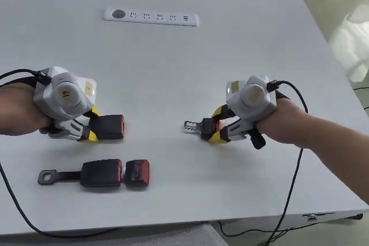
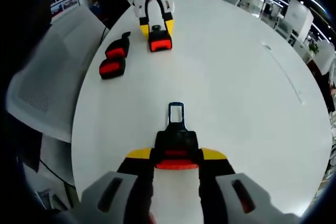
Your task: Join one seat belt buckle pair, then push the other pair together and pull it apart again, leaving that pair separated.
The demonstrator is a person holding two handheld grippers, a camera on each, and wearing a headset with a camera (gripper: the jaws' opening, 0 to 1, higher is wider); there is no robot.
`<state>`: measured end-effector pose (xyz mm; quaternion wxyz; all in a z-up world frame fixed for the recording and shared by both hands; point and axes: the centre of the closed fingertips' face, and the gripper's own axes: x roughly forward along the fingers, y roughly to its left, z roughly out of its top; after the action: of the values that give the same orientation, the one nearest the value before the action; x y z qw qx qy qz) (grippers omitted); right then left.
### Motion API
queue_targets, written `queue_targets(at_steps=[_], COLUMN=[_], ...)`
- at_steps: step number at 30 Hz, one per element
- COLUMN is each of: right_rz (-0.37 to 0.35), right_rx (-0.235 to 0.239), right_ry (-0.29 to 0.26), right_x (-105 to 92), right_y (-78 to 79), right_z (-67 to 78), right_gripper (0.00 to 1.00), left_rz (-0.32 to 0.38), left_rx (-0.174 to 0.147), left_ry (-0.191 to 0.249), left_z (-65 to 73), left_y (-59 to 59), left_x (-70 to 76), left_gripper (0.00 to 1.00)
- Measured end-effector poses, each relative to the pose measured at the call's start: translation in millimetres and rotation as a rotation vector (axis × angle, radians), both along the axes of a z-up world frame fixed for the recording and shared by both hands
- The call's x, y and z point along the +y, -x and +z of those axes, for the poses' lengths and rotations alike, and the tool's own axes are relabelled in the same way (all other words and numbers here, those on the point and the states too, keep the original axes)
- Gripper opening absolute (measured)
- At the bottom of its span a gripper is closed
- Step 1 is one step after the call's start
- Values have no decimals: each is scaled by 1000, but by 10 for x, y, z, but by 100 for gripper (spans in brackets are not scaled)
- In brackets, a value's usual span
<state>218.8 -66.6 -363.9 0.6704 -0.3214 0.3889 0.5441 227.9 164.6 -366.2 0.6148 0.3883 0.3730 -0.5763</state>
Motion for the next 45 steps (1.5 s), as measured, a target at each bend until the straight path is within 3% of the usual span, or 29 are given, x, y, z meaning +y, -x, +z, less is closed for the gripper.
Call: queue_targets(at_steps=[6,18,29,37,45], right_rz=[9,43,86,116,140], right_rx=[-5,-18,-22,-23,-49], right_ry=[-22,-89,-104,-99,-69], right_x=[178,801,1162,1377,1363], right_y=[-29,-66,-88,-84,-64], right_z=[-13,-20,-18,-17,-9], right_gripper=[32,32,32,32,32], left_rz=[1,3,2,-1,-4], left_rx=[5,6,6,5,10], left_ry=[-6,-8,-14,-22,-31], left_z=[1,-4,-11,-11,-13], left_y=[2,-3,-14,-10,-5], left_x=[4,10,15,11,10], left_gripper=[31,31,31,31,31])
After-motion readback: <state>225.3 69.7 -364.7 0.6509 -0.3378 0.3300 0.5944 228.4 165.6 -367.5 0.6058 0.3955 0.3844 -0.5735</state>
